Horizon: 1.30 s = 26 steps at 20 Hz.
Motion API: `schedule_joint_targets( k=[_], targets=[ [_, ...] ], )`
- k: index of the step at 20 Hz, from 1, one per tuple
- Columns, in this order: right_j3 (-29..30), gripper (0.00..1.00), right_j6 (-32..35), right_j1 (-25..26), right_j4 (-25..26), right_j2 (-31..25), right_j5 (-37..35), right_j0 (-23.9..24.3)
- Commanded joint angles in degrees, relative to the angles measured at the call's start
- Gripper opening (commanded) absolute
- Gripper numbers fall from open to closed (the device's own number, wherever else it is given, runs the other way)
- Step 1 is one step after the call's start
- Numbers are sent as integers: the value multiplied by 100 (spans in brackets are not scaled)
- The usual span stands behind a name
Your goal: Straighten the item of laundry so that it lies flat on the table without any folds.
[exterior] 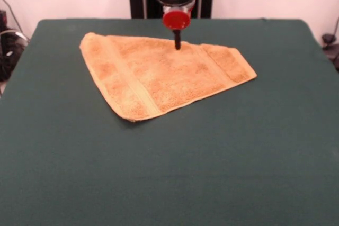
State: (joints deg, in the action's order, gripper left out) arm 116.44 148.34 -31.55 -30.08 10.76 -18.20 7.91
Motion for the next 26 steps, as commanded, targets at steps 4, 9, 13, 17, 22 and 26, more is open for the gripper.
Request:
schedule_joint_targets(
  k=[4,9,13,17,22,26],
  targets=[
    [-960,100,419,636,116,-287,141,73],
    [-1211,100,373,738,198,-241,63,101],
    [-1345,100,365,787,264,-225,33,131],
    [-1412,100,414,818,312,-240,51,147],
    [-1411,100,500,754,316,-237,-91,118],
    [-1427,100,527,696,325,-177,-264,66]
  ],
)
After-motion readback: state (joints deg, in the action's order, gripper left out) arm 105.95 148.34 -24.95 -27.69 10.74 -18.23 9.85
